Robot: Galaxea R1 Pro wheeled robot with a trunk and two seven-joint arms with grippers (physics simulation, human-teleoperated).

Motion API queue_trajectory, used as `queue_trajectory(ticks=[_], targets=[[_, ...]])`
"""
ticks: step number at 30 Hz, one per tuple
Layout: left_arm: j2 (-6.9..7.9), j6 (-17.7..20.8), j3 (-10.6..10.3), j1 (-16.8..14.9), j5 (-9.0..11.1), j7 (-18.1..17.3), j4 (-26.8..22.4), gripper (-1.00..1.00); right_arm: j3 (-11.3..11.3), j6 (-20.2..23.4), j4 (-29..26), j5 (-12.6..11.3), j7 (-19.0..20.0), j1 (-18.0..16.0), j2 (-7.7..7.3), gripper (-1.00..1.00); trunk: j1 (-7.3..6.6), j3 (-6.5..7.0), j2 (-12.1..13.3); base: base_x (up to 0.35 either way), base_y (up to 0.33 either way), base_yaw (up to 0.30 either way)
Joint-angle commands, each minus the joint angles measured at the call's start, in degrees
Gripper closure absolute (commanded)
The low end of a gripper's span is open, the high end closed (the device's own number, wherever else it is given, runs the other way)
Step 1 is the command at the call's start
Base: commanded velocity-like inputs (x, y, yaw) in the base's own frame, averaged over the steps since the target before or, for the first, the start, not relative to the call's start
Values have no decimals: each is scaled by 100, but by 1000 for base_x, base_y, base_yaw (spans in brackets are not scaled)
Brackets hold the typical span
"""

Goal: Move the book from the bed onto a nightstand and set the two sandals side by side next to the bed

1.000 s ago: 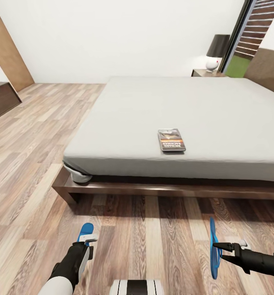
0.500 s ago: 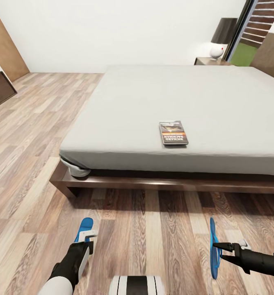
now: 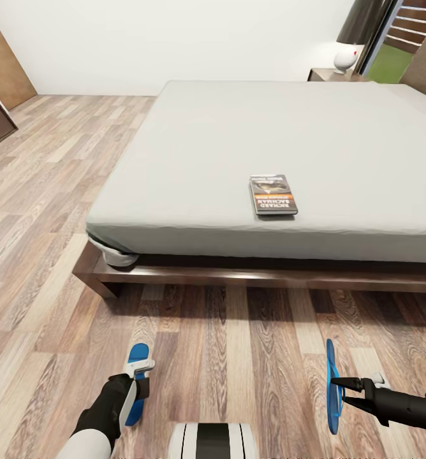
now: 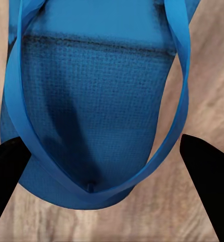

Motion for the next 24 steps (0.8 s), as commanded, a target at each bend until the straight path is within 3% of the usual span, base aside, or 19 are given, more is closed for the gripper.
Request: queue_trajectory(ticks=[1,12,24], targets=[[7,22,27,-3,-20,-9,-10,100,-9,23,1,14,33,-3,0,100,1,-27,-3,0,0,0],[15,4,17,-3,-24,-15,-4,100,-9,23,1,14,33,-3,0,100,6,-71,-6,23,0,0],[56,13,27,-3,-19,-21,-2,100,-9,23,1,14,33,-3,0,100,6,-71,-6,305,27,0]])
